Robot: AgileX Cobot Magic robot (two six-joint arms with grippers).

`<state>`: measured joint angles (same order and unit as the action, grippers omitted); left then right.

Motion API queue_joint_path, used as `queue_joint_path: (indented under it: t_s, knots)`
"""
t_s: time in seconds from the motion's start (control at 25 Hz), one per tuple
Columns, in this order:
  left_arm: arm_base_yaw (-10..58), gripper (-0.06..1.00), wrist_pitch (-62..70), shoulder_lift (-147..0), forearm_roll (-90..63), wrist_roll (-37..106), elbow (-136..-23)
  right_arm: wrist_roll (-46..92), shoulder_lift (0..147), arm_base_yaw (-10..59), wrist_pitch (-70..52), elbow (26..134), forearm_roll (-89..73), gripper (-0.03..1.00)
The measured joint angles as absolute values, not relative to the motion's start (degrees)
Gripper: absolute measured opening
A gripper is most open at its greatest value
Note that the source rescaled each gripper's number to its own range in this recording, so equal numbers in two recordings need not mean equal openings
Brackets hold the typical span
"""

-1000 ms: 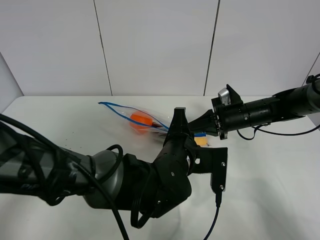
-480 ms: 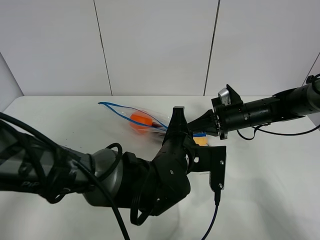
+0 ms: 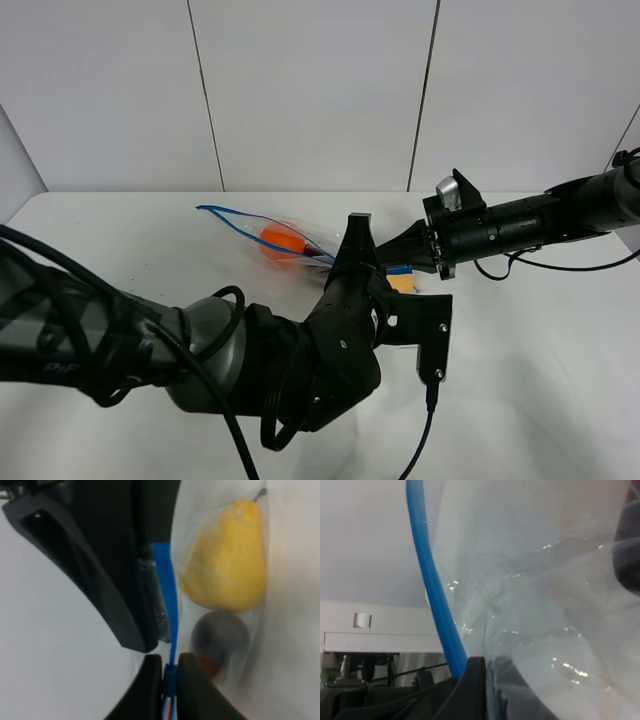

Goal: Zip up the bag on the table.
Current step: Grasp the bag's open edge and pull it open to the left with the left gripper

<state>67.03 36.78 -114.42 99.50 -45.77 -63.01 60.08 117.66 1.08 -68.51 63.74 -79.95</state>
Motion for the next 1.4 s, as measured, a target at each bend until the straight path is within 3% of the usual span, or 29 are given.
queue_joint_path:
  t_s: [0.76,1.4]
  knots:
    - [65.2,0.00,40.3,-114.4,100.9,-44.6,-59.2,60.1,117.7,1.1,-68.4,63.7,-79.9,0.00]
    - [57.3,0.00,42.1,-111.8,99.9,-41.1,-58.2,60.1,117.7,1.1,-68.3,63.9,-78.1,0.00]
